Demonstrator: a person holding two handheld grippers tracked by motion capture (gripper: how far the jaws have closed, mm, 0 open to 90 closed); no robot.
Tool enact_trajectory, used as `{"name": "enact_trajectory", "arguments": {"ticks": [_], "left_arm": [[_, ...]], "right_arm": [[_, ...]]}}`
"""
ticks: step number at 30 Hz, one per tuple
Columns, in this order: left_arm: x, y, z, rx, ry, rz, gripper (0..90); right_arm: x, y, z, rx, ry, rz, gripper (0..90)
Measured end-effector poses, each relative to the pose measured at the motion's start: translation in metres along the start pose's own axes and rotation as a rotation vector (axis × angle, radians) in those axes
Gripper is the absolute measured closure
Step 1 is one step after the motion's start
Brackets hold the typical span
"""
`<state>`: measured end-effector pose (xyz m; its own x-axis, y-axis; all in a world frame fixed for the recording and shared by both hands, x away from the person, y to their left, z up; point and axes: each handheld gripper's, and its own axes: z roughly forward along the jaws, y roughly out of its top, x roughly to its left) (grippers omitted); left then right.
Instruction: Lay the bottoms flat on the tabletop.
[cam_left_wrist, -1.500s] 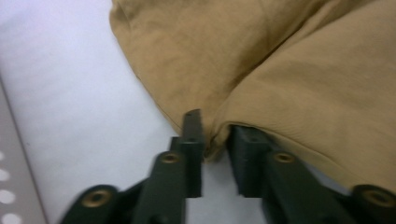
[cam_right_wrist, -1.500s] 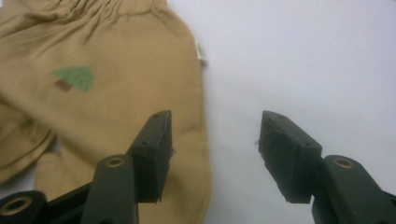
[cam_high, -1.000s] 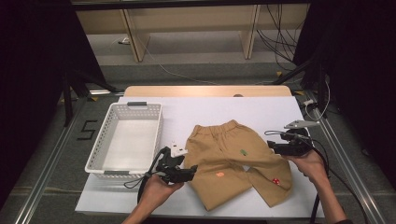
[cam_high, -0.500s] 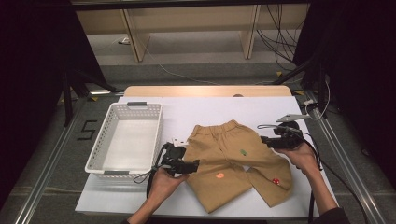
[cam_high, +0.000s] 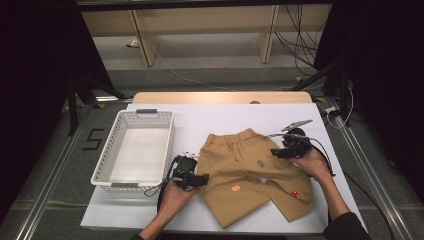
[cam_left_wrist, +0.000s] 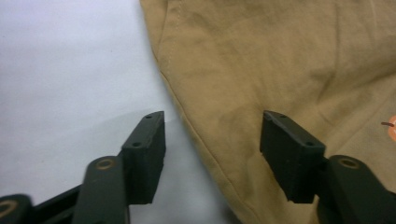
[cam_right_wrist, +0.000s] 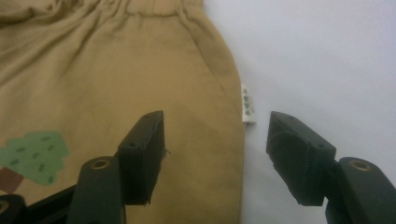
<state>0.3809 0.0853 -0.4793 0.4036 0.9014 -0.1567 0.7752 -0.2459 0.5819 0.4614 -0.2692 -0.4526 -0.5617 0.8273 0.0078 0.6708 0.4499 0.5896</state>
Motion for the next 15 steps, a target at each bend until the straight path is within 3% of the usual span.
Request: {"name": "enact_trajectory", "arguments": {"ticks": [2,7,8,9,10,13,14,15], "left_arm": [[0.001,0.001,-0.001,0.002,-0.012,-0.006,43.8],[0.0,0.0,0.0,-0.01,-0.009,0.018,61.9],[0.0,-0.001,0.0,-0.012,-0.006,0.023,61.9],[-0.001,-0.001,0.001,-0.016,-0.01,0.023,70.0],[-0.001,-0.001,0.001,-0.021,-0.017,0.017,70.0],[-0.001,0.0,0.004,-0.028,-0.035,0.016,82.3],[-0.002,0.001,0.004,-0.028,-0.04,0.017,82.3],[-0.003,0.002,0.005,-0.029,-0.041,0.028,83.9]], "right_arm": [[0.0,0.0,0.001,0.009,-0.002,-0.004,38.8],[-0.006,-0.003,0.006,0.05,0.015,0.021,42.9],[-0.006,-0.003,0.006,0.05,0.015,0.021,42.9],[-0.006,-0.003,0.008,0.065,0.031,0.029,46.3],[-0.006,-0.003,0.008,0.065,0.031,0.029,46.3],[-0.007,-0.004,0.014,0.097,0.062,0.024,57.1],[-0.007,-0.004,0.014,0.097,0.062,0.024,57.1],[-0.006,-0.003,0.015,0.101,0.062,0.027,64.7]]}}
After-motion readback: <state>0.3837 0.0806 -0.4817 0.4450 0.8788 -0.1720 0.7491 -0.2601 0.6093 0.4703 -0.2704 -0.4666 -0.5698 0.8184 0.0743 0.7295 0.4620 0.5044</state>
